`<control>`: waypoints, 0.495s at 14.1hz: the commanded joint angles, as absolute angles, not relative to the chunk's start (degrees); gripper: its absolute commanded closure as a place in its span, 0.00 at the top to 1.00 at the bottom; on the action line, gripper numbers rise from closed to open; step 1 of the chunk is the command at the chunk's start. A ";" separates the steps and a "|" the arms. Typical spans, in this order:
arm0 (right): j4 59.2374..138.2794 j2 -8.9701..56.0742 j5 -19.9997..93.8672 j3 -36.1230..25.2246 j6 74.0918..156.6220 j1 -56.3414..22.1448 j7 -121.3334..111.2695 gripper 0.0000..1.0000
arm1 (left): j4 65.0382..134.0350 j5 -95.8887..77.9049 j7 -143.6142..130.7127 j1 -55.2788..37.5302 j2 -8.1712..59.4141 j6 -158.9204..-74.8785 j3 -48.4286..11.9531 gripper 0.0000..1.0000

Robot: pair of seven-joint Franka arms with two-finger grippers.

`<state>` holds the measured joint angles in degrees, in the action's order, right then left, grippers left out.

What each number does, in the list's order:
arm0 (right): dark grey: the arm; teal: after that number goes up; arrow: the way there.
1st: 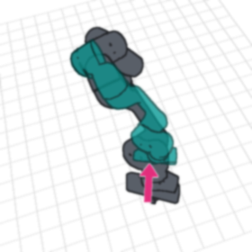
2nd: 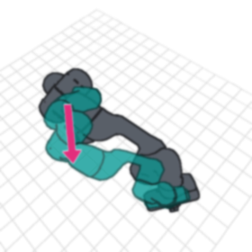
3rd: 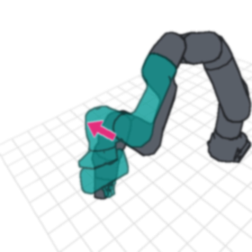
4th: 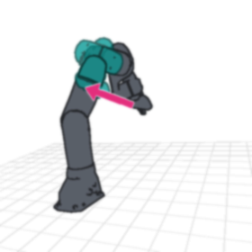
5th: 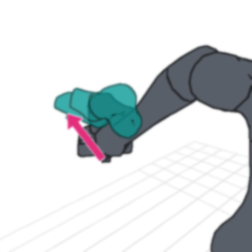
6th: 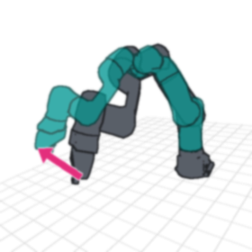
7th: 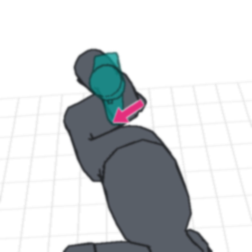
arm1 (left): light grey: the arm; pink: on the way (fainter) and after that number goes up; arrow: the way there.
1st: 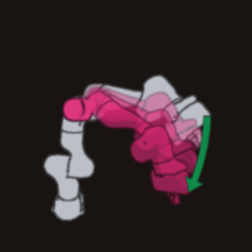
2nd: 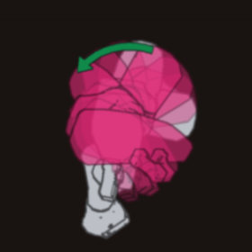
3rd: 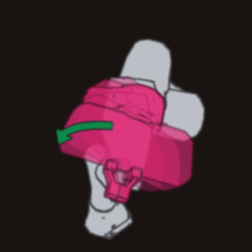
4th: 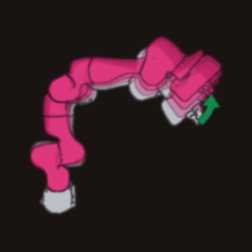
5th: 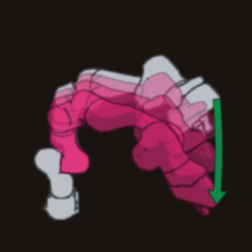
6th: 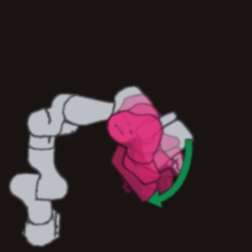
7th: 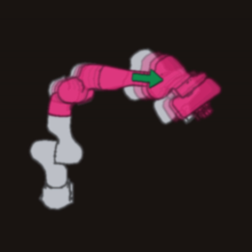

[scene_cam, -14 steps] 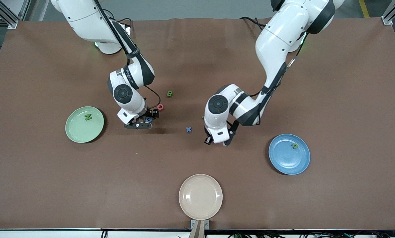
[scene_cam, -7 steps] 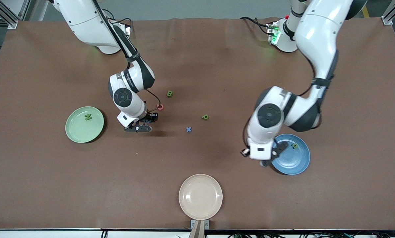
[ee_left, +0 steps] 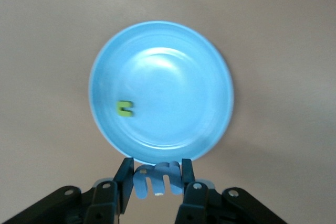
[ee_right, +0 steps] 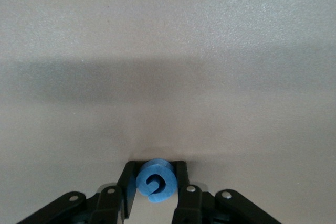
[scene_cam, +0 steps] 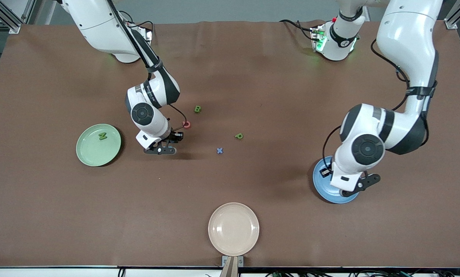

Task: Sort upper and lower case letters into plates
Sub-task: 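Carry the blue m to the blue plate with the left gripper and release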

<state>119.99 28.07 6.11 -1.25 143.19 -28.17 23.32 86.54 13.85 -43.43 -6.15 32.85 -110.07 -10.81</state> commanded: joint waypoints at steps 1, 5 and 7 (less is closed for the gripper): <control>119.79 29.00 5.01 -0.70 143.44 -27.95 23.64 0.29 | 93.50 14.41 -38.16 -3.17 28.75 -112.83 -11.43 0.01; 119.79 28.13 5.01 -0.79 142.65 -27.95 23.38 0.25 | 99.48 14.50 -34.37 0.78 28.04 -120.05 -11.51 0.01; 119.71 25.33 4.92 -1.49 139.68 -27.25 23.12 0.25 | 101.68 14.50 -33.22 1.84 28.30 -124.34 -11.51 0.01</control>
